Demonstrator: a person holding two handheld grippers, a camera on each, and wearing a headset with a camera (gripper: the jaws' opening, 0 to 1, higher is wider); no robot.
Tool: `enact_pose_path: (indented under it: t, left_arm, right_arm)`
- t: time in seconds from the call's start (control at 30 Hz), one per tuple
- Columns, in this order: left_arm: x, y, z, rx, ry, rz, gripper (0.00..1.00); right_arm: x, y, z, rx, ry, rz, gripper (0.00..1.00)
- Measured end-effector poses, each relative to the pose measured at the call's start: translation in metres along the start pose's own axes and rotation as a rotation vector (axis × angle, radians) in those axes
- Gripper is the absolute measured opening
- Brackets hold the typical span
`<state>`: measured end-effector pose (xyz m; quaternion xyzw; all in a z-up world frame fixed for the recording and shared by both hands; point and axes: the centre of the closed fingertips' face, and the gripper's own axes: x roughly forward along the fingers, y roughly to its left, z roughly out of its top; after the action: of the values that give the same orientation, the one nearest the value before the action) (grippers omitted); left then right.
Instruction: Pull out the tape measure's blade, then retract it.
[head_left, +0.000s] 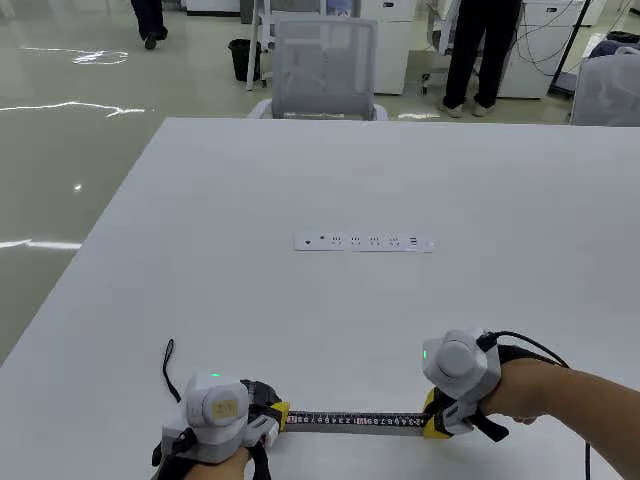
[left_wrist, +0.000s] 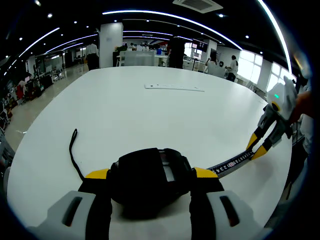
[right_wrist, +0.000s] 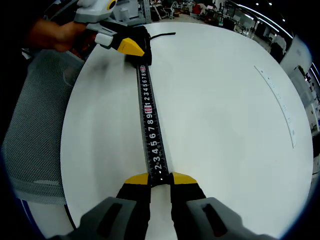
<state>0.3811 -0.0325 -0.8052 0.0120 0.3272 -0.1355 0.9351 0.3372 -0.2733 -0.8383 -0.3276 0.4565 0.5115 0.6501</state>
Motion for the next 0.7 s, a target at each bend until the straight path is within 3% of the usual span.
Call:
enact_pose_path:
  t: [0.7]
  left_arm:
    - [0.0,0.0,0.0,-0.002,0.0,0.002,0.59]
  right_arm:
    - [0.006,0.0,0.011,-0.009,0.002,-0.001,0.14]
